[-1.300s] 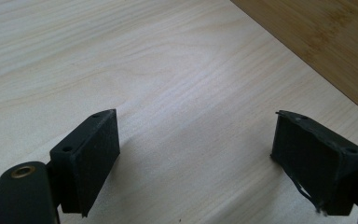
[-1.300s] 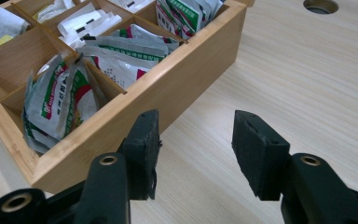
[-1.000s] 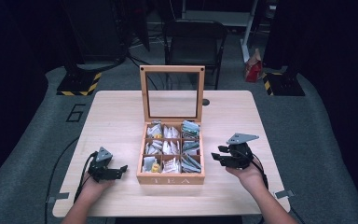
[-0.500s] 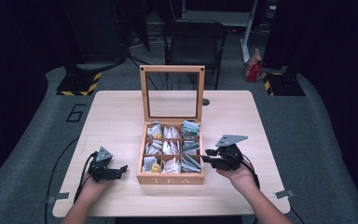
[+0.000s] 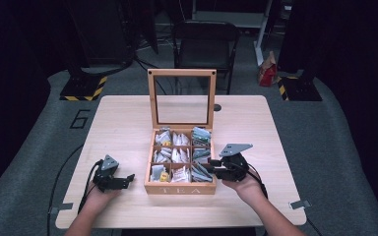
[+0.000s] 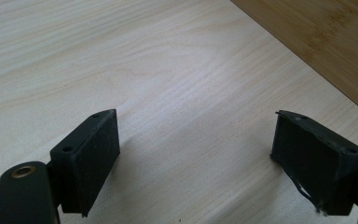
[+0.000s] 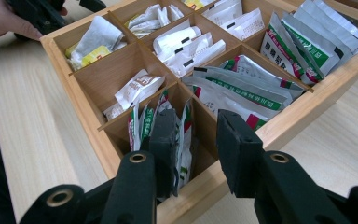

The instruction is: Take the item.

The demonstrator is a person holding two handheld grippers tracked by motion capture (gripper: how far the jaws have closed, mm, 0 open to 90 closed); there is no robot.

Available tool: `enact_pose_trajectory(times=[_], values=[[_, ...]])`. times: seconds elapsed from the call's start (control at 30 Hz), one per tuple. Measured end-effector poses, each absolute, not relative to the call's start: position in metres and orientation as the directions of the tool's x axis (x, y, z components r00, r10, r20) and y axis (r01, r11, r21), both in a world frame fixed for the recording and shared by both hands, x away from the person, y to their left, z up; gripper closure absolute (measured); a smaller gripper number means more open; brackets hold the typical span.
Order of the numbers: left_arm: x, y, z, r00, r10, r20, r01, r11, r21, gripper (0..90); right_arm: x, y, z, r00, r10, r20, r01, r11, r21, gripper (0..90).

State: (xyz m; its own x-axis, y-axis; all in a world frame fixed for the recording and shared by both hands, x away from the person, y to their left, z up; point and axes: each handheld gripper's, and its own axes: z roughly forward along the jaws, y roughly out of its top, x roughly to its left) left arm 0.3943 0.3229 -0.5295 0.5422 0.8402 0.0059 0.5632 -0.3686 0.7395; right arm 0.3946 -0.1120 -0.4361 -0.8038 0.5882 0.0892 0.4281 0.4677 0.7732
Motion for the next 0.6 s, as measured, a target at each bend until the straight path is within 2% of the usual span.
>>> enact_pose_trajectory(times=[0.5, 0.6], values=[[0.3943, 0.3229, -0.5295, 0.542, 0.840, 0.005, 0.563, -0.368, 0.740, 14.5, 0.3971, -0.1047, -0.4387, -0.807, 0.580, 0.113, 0.439, 0.460, 0.772, 56.9], [0.3943, 0.3229, -0.5294, 0.542, 0.840, 0.006, 0.564, -0.369, 0.739, 14.5, 0.3964, -0.1027, -0.4397, -0.813, 0.574, 0.101, 0.433, 0.479, 0.763, 59.4]])
